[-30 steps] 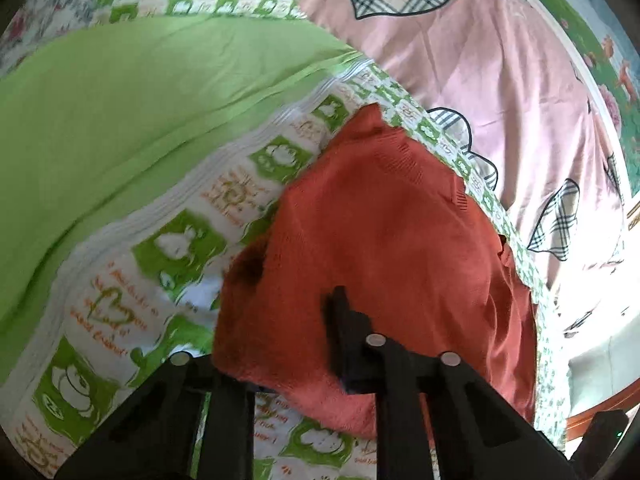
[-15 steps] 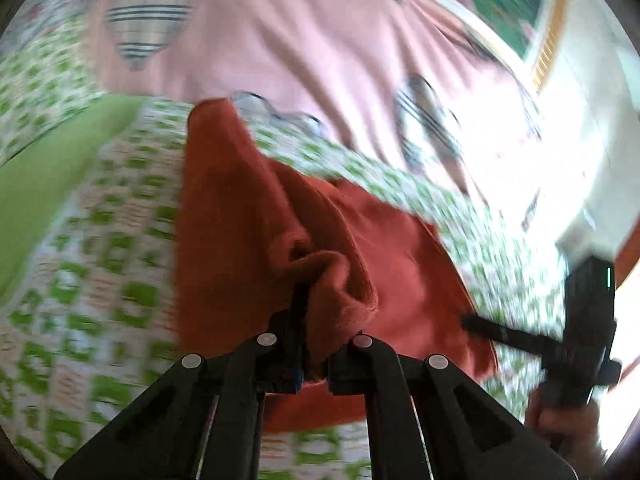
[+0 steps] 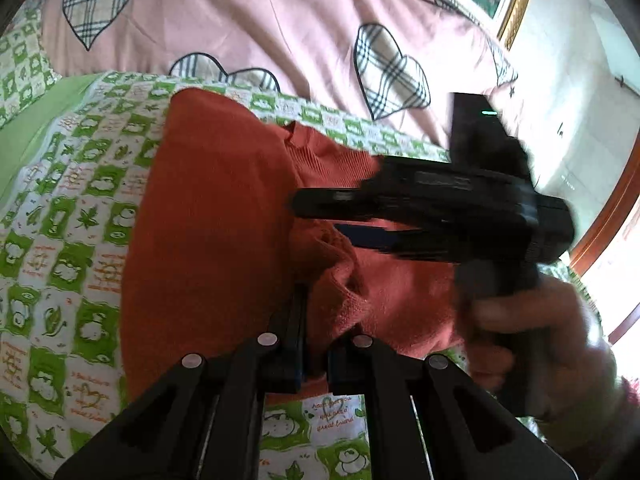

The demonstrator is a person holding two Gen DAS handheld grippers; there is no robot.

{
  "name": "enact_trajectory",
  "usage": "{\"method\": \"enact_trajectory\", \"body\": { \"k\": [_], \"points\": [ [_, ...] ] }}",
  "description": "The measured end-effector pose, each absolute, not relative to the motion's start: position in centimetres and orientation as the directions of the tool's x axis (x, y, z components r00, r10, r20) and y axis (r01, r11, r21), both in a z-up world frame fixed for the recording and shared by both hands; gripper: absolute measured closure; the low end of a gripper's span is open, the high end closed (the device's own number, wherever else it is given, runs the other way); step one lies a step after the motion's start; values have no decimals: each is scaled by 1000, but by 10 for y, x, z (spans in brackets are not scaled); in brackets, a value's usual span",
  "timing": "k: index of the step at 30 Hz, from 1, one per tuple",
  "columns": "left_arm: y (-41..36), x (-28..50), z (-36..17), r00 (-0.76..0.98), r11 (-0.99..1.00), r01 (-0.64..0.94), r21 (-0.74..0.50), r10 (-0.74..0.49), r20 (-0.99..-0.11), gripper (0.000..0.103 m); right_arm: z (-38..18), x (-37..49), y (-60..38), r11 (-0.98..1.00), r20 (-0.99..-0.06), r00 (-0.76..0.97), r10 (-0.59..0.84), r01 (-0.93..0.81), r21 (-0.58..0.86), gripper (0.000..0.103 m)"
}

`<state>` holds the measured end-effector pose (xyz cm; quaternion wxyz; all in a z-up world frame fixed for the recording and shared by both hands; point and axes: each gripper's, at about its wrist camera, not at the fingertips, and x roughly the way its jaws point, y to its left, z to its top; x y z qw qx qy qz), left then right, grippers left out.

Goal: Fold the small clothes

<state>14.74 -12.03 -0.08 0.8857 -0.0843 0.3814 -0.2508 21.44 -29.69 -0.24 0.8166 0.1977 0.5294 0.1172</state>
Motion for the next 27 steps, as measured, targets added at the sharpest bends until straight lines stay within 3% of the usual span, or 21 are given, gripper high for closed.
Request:
{"method": "enact_trajectory", "body": {
  "k": [5,6,8,9,15,20,22,27],
  "points": [
    [-123,148,-1,579,865,386,-320,-497,-646,98,-15,253,-280,892,-819,396,414,2,452,40],
    [-124,148,-2,578,868,386,-313,-492,-651,98,-15,258,-280,888,-812,403,422,-4,460,58],
    [-129,149,-1,579,872,389,-298,-483,-657,98,-10,269,-280,884,-804,409,432,-14,468,83],
    [-132,149,2,578,869,396,-298,-488,-654,98,-6,271,-280,886,-802,413,431,-28,462,87],
    [-161,142,25,554,824,480,-302,-551,-624,98,49,250,-285,939,-801,493,339,-122,322,89],
    [-223,144,24,471,780,571,-256,-567,-676,97,77,227,-312,989,-828,540,148,-102,110,90],
    [-242,147,16,425,752,590,-294,-599,-679,97,79,218,-330,998,-838,543,54,-67,21,91],
    [-271,156,-19,274,695,597,-401,-646,-712,97,61,203,-379,999,-857,514,-34,30,-22,91]
  ]
}}
